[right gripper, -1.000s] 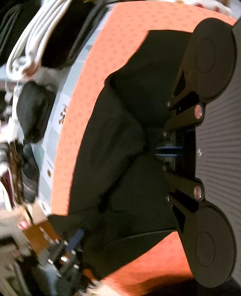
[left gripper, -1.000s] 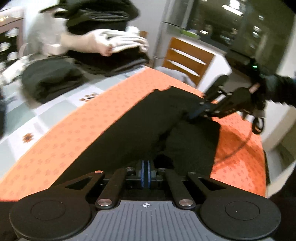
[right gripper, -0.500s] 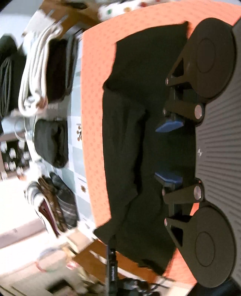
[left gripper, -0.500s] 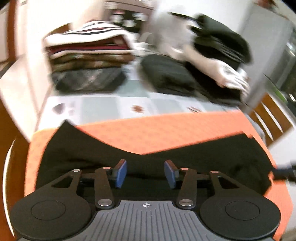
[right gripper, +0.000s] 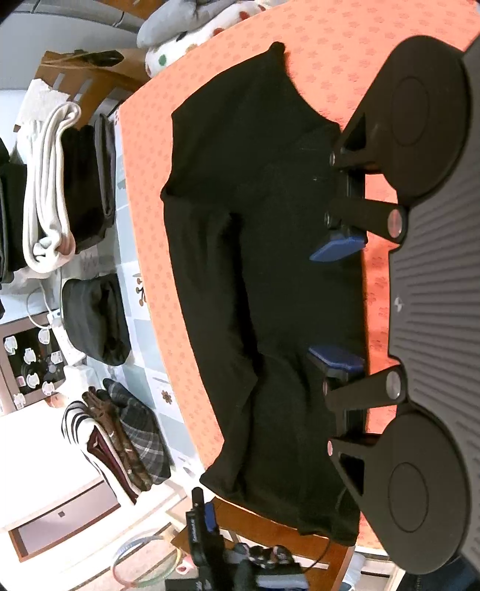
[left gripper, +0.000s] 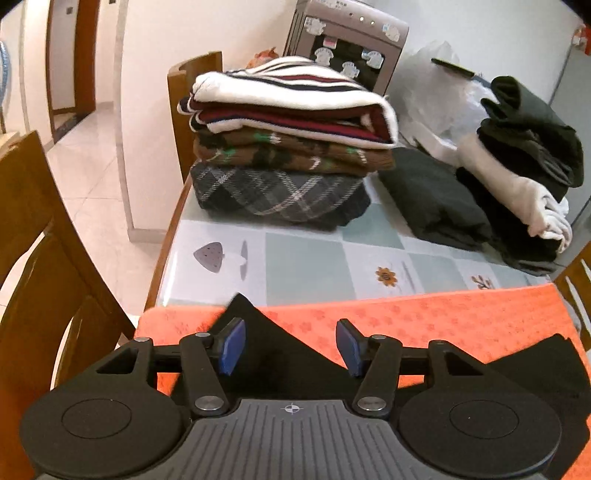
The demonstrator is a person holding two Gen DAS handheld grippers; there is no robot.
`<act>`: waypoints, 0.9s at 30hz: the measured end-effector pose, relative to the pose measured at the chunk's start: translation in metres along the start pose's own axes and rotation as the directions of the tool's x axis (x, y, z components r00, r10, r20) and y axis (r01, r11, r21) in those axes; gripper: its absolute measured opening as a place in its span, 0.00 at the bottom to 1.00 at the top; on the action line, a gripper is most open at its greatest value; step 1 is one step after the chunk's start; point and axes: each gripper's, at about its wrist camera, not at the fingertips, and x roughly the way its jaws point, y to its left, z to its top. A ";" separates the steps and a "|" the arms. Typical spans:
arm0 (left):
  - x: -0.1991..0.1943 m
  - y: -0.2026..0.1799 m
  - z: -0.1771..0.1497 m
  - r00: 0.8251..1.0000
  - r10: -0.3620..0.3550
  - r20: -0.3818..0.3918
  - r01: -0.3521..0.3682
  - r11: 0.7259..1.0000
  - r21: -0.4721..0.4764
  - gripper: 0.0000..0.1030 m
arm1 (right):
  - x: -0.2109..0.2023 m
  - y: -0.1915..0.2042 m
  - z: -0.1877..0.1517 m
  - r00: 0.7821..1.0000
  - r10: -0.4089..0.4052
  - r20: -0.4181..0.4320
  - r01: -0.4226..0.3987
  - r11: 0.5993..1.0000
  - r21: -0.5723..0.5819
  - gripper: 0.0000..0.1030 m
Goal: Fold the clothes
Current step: 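Release the sleeve with the left gripper and pull back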
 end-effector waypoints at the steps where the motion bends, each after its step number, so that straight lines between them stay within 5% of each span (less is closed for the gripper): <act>1: 0.003 0.003 0.003 1.000 0.004 -0.001 -0.004 1.000 0.004 0.56 | -0.001 0.000 -0.001 1.000 -0.003 0.000 0.003 1.000 0.005 0.56; 11: 0.050 0.018 0.017 0.998 0.006 -0.062 0.000 0.996 0.091 0.50 | 0.007 0.003 0.000 1.000 -0.016 -0.024 0.017 1.000 0.019 0.56; 14: 0.058 0.018 0.014 0.997 0.015 -0.074 -0.007 0.994 0.107 0.35 | 0.008 0.003 0.002 0.999 -0.024 -0.031 0.024 1.000 0.014 0.56; 15: 0.060 0.019 0.012 0.997 0.024 -0.069 -0.016 0.994 0.110 0.17 | 0.009 0.003 0.003 0.999 -0.027 -0.033 0.027 1.000 0.013 0.56; 16: 0.061 0.019 0.010 0.997 0.033 -0.064 -0.025 0.993 0.113 0.11 | 0.009 0.002 0.004 0.999 -0.028 -0.035 0.028 1.000 0.012 0.56; 21: 0.029 0.023 0.003 0.999 -0.019 0.045 0.015 0.997 0.071 0.08 | 0.011 0.003 0.006 0.999 -0.026 -0.038 0.027 1.000 0.006 0.56; 27: -0.045 0.038 -0.009 0.981 -0.114 0.156 0.115 0.993 -0.002 0.08 | 0.010 0.005 0.005 0.999 -0.020 -0.033 0.020 1.000 -0.002 0.56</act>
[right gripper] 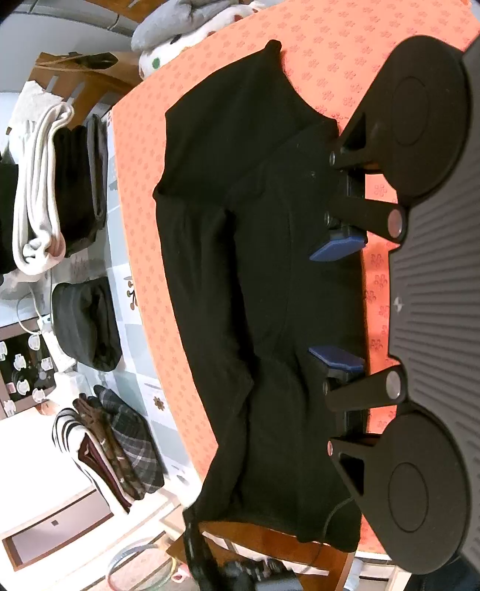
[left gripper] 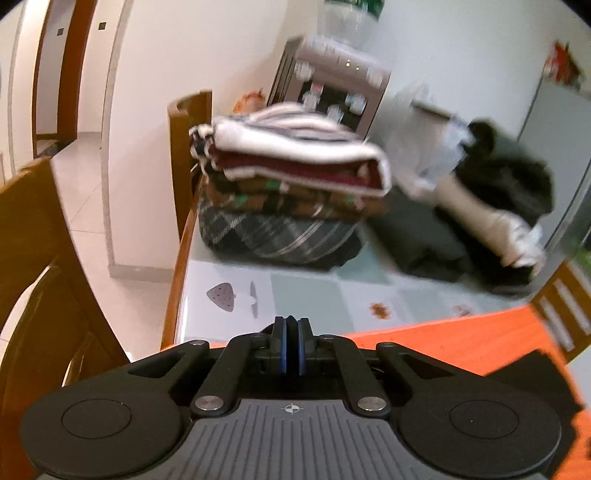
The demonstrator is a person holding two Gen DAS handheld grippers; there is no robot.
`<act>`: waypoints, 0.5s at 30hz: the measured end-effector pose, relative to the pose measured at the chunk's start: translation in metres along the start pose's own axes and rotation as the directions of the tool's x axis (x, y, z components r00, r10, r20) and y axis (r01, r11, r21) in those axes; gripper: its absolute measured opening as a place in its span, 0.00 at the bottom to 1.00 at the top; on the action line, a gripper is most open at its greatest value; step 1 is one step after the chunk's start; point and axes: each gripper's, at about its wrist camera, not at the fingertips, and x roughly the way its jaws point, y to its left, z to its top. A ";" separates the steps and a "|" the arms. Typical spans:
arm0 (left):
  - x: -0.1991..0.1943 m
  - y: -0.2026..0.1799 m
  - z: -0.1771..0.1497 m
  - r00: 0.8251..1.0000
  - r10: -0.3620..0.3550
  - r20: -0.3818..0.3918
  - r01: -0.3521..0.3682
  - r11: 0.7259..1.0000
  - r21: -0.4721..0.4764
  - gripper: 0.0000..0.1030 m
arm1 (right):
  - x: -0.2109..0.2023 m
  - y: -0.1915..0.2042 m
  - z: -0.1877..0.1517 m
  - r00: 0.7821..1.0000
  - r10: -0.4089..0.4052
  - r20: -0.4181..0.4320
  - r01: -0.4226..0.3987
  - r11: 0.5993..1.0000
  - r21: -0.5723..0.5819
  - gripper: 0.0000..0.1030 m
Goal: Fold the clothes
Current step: 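Release the sleeve with the left gripper and pull back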
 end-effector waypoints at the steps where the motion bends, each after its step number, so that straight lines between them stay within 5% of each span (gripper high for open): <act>1: -0.015 0.002 -0.003 1.000 -0.014 0.010 0.014 1.000 -0.014 0.07 | 0.000 0.001 -0.001 1.000 0.000 0.000 0.000 1.000 -0.001 0.56; 6: -0.071 0.007 -0.029 0.999 -0.047 0.007 0.048 0.997 -0.055 0.07 | 0.000 0.003 -0.008 1.000 -0.001 -0.006 0.001 1.000 -0.006 0.56; 15: -0.091 0.020 -0.103 0.991 0.058 -0.123 -0.067 0.995 -0.072 0.03 | 0.008 0.014 -0.015 1.000 0.013 -0.028 -0.014 0.999 -0.043 0.56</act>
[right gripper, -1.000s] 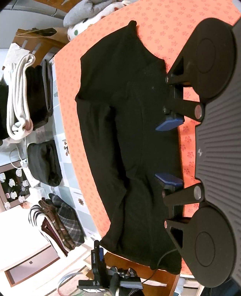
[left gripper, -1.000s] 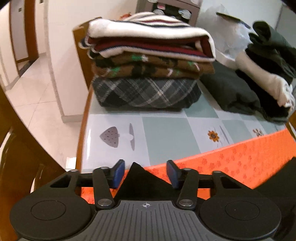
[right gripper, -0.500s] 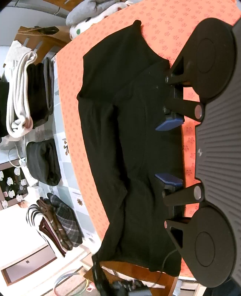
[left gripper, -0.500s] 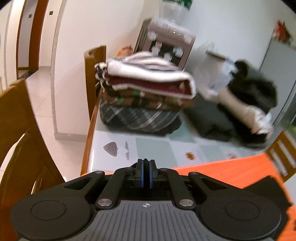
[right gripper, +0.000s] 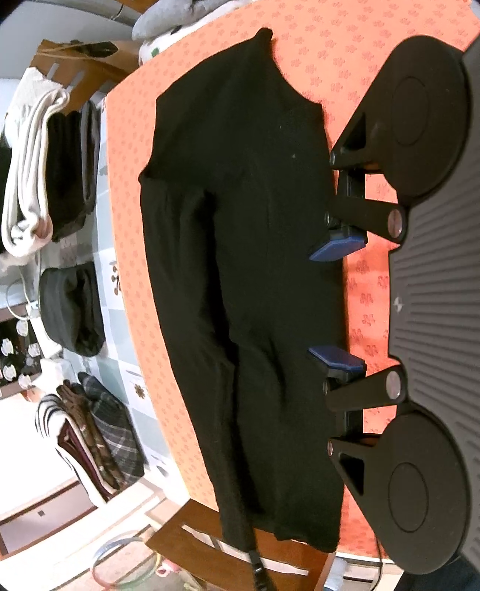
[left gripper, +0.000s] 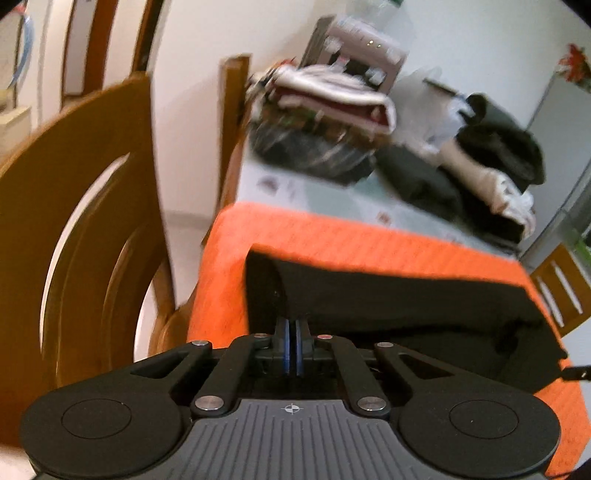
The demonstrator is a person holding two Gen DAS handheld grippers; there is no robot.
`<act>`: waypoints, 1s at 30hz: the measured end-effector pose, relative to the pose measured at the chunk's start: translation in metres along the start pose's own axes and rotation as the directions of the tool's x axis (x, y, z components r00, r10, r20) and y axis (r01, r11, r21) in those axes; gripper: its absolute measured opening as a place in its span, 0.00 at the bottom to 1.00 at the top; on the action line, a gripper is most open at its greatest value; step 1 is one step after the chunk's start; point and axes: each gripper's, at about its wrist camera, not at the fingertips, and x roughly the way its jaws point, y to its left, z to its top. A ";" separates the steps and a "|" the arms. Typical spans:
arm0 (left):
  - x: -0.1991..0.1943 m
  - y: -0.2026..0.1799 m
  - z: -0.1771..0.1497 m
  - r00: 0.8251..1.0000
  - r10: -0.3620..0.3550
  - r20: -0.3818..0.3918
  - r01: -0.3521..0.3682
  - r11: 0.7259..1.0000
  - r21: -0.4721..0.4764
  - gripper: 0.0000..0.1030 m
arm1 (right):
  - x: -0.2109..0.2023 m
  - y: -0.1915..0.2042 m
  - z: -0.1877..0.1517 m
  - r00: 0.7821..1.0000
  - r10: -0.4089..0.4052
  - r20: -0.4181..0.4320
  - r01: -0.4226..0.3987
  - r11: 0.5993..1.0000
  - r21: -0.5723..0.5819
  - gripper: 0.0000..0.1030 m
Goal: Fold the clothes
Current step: 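Release the sleeve with the left gripper and pull back, then move both open grippers around to the end of the black garment strip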
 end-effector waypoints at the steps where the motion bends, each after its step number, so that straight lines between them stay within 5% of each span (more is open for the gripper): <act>1: 0.002 0.002 -0.005 1.000 0.017 -0.012 -0.017 1.000 0.000 0.03 | 0.001 0.001 0.000 1.000 0.002 0.000 -0.002 1.000 -0.006 0.56; 5: 0.003 0.009 -0.019 0.996 0.075 -0.042 -0.076 0.997 -0.010 0.05 | 0.004 0.007 0.002 1.000 0.010 0.003 -0.010 1.000 -0.026 0.56; 9: -0.004 0.001 -0.017 0.998 0.056 -0.001 -0.056 0.998 0.010 0.12 | 0.006 0.013 0.004 1.000 0.018 0.008 -0.018 0.998 -0.053 0.56; 14: 0.003 -0.026 -0.007 0.999 0.031 0.025 -0.034 0.995 0.097 0.19 | 0.005 0.017 0.006 1.000 0.019 0.022 -0.018 0.998 -0.064 0.56; 18: 0.000 -0.048 -0.003 0.999 0.006 0.034 -0.010 0.990 0.142 0.38 | -0.004 0.013 0.004 0.999 0.011 0.048 -0.008 0.998 -0.055 0.57; 30: -0.022 -0.132 -0.015 0.998 -0.032 0.054 0.019 0.973 0.230 0.50 | -0.061 -0.029 -0.005 0.986 0.016 0.165 -0.005 0.998 -0.069 0.64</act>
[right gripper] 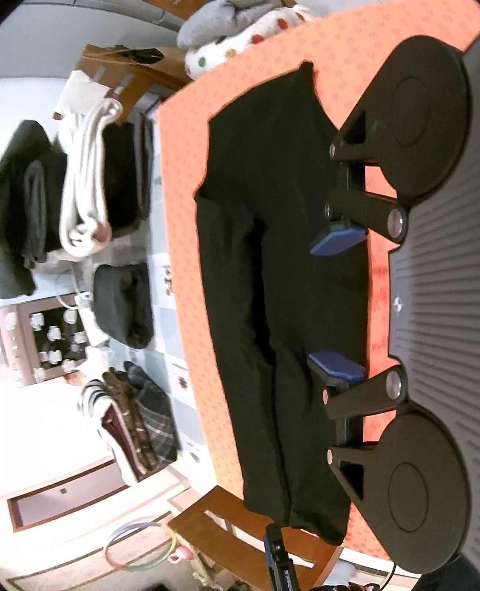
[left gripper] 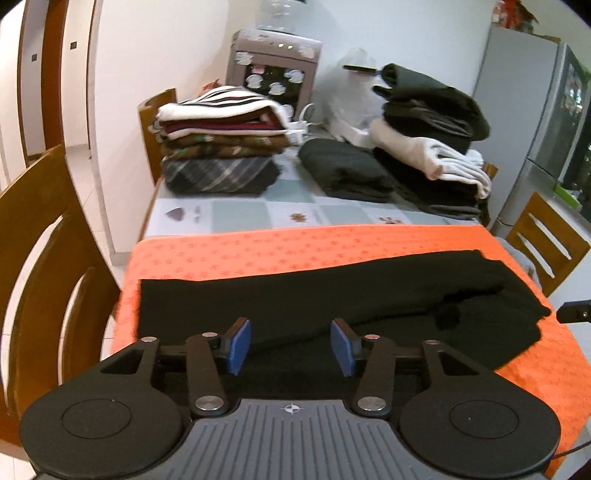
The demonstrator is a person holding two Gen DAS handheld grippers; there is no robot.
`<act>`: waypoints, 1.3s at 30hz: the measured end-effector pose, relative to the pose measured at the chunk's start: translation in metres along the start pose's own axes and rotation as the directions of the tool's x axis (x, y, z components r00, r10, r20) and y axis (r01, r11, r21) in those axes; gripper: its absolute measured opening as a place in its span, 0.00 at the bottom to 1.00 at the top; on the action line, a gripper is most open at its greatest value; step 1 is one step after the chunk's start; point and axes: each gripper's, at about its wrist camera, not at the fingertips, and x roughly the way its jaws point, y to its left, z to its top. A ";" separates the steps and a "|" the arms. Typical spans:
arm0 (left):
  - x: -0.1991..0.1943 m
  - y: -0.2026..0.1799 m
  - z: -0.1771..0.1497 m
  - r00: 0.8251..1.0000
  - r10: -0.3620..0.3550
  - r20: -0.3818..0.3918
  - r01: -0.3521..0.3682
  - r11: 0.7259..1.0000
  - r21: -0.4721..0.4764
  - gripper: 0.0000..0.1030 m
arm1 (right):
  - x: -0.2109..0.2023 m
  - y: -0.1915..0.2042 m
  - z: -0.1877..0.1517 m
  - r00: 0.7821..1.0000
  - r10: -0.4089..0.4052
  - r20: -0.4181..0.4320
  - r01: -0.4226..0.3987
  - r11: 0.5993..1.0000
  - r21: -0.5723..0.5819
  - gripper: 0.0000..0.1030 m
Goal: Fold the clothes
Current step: 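Move both open grippers around to the end of the black garment strip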
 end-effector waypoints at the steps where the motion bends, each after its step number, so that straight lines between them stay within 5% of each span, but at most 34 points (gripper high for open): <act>1: -0.002 -0.010 -0.001 1.000 -0.001 0.002 0.001 1.000 0.001 0.51 | -0.006 -0.005 0.000 1.000 0.004 0.008 -0.004 1.000 -0.008 0.64; 14: -0.014 -0.204 -0.035 0.992 0.124 0.007 -0.122 0.984 -0.131 0.57 | -0.093 -0.113 -0.010 0.980 0.200 0.011 -0.191 0.951 -0.244 0.66; 26: -0.008 -0.356 -0.041 0.976 0.207 0.071 -0.186 0.955 -0.232 0.65 | -0.144 -0.226 0.030 0.947 0.315 0.060 -0.279 0.902 -0.328 0.68; 32: 0.022 -0.405 -0.046 0.948 0.309 0.079 -0.273 0.913 -0.304 0.65 | -0.130 -0.271 0.064 0.924 0.380 0.038 -0.331 0.845 -0.420 0.68; 39: 0.054 -0.453 -0.036 0.902 0.429 0.042 -0.373 0.825 -0.426 0.65 | -0.105 -0.312 0.110 0.876 0.476 -0.080 -0.443 0.727 -0.524 0.68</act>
